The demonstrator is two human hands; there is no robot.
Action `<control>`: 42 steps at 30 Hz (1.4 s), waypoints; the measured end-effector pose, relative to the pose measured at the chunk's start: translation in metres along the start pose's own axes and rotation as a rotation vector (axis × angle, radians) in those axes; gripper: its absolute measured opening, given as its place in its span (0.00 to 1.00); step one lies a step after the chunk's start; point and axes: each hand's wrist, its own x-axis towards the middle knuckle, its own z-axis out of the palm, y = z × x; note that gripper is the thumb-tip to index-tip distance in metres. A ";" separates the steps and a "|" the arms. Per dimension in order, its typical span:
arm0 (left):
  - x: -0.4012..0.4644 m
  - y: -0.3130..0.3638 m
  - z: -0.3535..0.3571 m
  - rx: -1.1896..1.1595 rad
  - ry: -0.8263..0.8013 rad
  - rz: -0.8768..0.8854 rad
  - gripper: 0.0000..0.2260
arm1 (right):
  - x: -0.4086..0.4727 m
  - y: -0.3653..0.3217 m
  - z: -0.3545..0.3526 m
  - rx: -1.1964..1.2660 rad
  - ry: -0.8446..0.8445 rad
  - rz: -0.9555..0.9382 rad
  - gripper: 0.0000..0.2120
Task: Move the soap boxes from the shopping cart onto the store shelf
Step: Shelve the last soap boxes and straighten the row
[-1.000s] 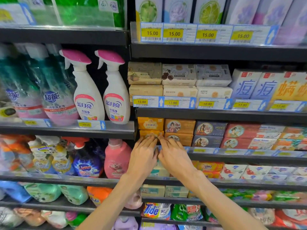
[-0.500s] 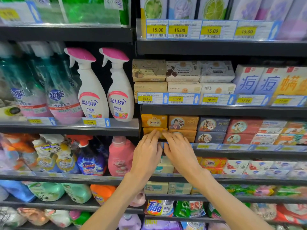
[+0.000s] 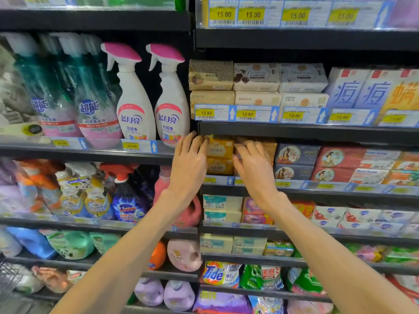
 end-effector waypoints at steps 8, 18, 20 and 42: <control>0.010 0.001 0.017 0.086 0.090 -0.040 0.15 | 0.009 0.001 0.011 -0.090 -0.018 0.032 0.15; 0.017 0.004 0.023 0.127 0.039 -0.103 0.10 | 0.033 0.004 0.018 -0.076 -0.120 0.068 0.17; 0.018 0.004 0.023 0.122 0.044 -0.110 0.11 | 0.034 0.005 0.018 -0.022 -0.106 0.070 0.16; 0.005 0.068 0.031 -0.096 0.176 0.057 0.13 | -0.020 0.062 0.000 -0.101 0.182 -0.003 0.16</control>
